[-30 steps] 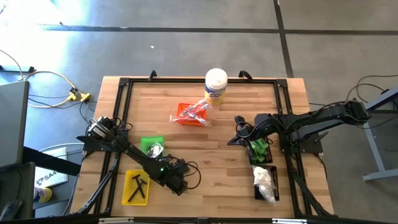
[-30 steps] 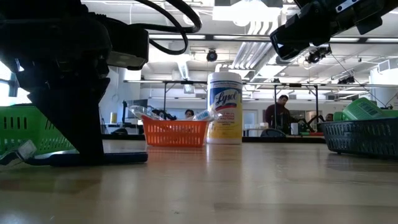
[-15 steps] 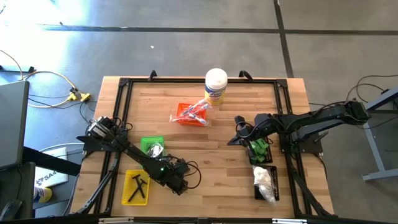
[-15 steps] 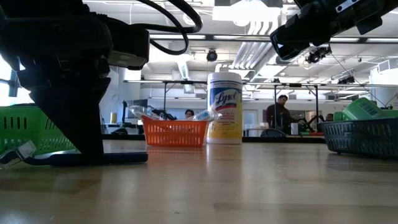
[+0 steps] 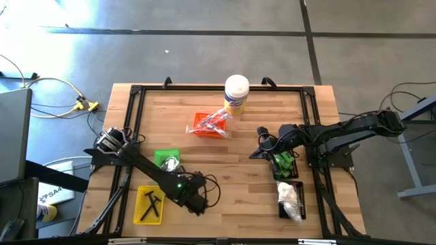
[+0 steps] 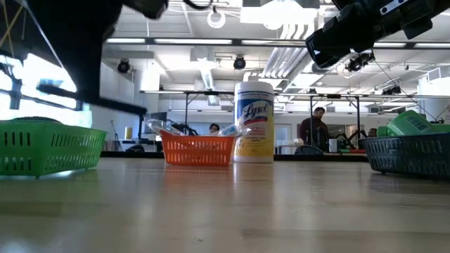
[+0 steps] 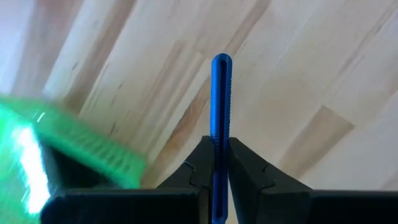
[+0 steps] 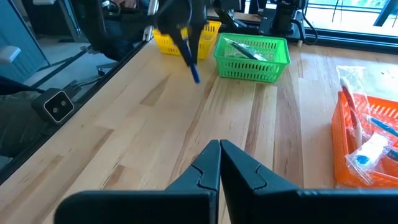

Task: Pick & Place Travel size toiletries
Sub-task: Put the blue razor into the yellow bin

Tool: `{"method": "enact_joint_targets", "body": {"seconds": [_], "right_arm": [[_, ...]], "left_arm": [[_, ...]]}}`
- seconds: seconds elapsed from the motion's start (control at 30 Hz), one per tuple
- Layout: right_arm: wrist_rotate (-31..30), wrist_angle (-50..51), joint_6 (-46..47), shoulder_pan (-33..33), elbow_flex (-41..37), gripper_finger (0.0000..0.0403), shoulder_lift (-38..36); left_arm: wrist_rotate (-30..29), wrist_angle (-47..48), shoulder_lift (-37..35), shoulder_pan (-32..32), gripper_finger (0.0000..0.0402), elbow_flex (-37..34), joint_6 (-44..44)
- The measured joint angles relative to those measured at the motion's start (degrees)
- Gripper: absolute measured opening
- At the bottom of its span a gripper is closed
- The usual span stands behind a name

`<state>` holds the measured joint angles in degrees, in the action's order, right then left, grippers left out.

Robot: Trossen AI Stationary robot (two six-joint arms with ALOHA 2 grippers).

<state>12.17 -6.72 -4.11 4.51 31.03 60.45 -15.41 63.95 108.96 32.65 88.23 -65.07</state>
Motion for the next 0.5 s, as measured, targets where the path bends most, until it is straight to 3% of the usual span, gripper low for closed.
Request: {"method": "enact_joint_targets", "body": {"seconds": [0.2, 0.5], "right_arm": [[0.02, 0.45, 0.01, 0.0, 0.0, 0.0003, 0.0], [0.0, 0.55, -0.01, 0.0, 0.0, 0.0003, 0.0]], "left_arm": [[1.52, 9.76, -0.15, 2.3, 0.0022, 5.96, -9.08], [5.16, 16.82, -0.17, 10.6, 0.0022, 6.8, -28.61]]}}
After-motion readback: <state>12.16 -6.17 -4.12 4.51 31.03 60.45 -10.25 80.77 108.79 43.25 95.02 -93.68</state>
